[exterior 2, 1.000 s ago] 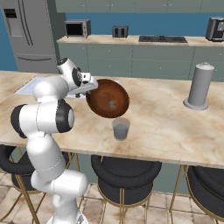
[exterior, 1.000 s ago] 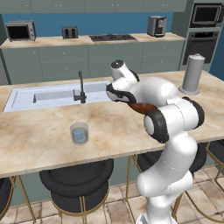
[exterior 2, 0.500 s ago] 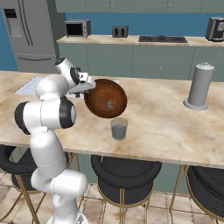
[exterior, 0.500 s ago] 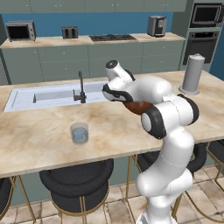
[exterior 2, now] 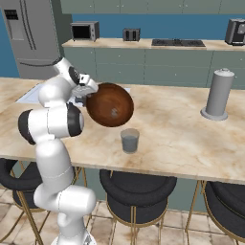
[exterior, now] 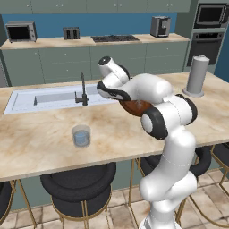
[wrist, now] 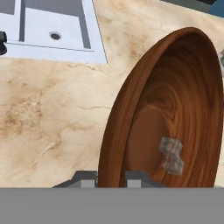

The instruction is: There are four ice cubes in the ice bowl. Place two ice cubes in each glass of water.

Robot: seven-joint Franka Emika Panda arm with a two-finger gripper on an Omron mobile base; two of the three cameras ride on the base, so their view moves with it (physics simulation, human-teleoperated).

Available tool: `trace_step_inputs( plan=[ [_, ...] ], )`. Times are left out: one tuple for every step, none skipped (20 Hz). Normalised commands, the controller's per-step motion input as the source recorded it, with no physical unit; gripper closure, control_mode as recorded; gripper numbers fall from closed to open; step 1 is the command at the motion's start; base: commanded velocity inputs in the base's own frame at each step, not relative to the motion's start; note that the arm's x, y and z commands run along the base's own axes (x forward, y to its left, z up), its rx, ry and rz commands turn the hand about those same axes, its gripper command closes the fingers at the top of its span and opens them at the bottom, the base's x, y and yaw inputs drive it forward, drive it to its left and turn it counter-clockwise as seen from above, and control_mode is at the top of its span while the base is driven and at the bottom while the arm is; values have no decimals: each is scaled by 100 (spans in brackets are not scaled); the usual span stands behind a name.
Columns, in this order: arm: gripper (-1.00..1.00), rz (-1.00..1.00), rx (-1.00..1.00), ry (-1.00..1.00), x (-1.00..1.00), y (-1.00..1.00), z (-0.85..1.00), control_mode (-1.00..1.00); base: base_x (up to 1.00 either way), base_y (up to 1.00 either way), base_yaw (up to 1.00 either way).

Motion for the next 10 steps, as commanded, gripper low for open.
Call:
trace_step_inputs(
  plan=[
    [100,-10,0,0,-9,7,15,-100,0,0,0],
    [100,-11,0,0,-17,4,13,-100,0,0,0],
    [100,-11,0,0,-10,0,0,-100,0,0,0],
    [100,-11,0,0,-4,0,0,-100,0,0,0],
    [100,-10,0,0,0,0,0,-100,0,0,0],
    [100,-9,0,0,0,0,0,-100,0,0,0],
    [100,-8,0,0,0,0,0,-100,0,0,0],
    [100,-9,0,0,0,0,0,-100,0,0,0],
    [100,-8,0,0,0,0,0,-100,0,0,0],
    [100,-8,1,0,0,-1,0,-100,0,0,0]
  ],
)
